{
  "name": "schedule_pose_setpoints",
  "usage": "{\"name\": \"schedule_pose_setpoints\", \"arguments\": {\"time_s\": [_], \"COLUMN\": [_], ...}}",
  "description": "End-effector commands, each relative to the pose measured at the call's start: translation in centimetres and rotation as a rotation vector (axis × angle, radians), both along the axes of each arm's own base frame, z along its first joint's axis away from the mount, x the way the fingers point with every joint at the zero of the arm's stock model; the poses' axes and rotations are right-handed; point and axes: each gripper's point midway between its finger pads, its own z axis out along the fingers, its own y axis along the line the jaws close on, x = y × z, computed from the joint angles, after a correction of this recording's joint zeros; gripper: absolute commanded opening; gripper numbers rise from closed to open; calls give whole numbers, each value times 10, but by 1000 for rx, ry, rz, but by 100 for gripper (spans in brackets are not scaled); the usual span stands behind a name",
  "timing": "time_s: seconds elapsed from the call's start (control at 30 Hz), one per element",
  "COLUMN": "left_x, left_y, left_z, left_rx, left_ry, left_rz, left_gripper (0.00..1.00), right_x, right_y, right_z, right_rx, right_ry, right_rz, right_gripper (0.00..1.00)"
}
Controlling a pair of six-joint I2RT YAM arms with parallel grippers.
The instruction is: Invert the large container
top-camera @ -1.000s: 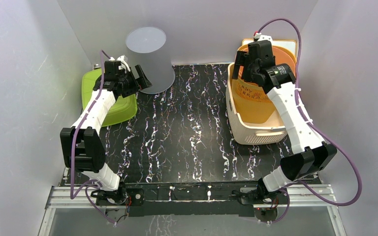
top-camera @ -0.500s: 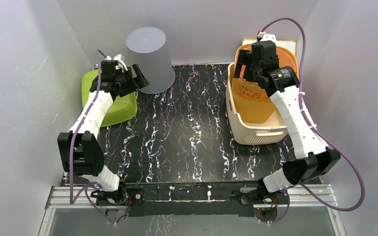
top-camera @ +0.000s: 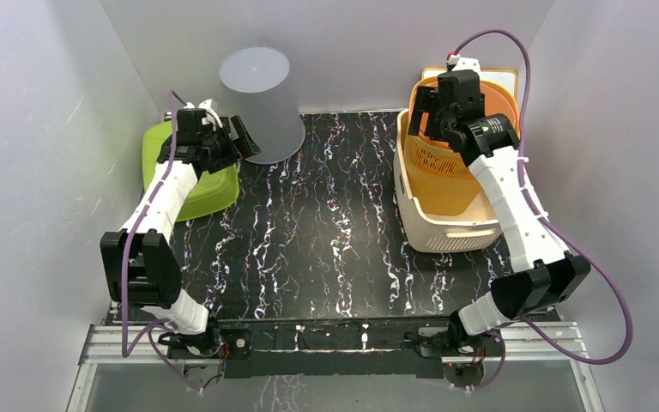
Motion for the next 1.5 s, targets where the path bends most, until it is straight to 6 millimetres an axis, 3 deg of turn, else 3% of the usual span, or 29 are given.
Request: {"name": "schedule_pose_setpoints", "arguments": {"time_s": [0.0,0.3,0.5,0.7,0.9,1.03,1.13,1.17,1.23,1.3,1.47], "left_x": [-9,-12,-14,-15,-20,-22,-23,-24,-24,-24,-24], "left_y": [3,9,10,10,12,12,11,11,11,12,11], "left_z": [20,18,14,14,13,12,13,14,15,16,16], "left_rx": [-11,-6,-15,-20,-18,-23,-30,-31,-31,-31,-33], "left_ry": [-39,-29,-19,-14,-10,-8,-11,-12,-15,-16,-20], "left_rz": [6,14,17,18,21,21,20,21,23,24,22], "left_gripper": [98,98,98,98,98,98,98,98,98,98,98], "right_x": [13,15,14,25,28,30,30,31,33,38,41], "right_y": [-9,-9,-3,0,-5,-12,-14,-14,-14,-12,-17], "right_z": [19,-14,-38,-48,-59,-66,-75,-75,-64,-40,49], "right_rx": [-21,-14,-1,7,-31,-71,-87,-88,-77,-57,-18], "right_ry": [-80,-25,28,29,44,57,76,77,53,-3,-196], "right_rz": [-34,-35,-1,1,-7,-31,-35,-33,-41,-46,-83], "right_gripper": [81,81,75,56,27,24,0,0,0,0,0]}}
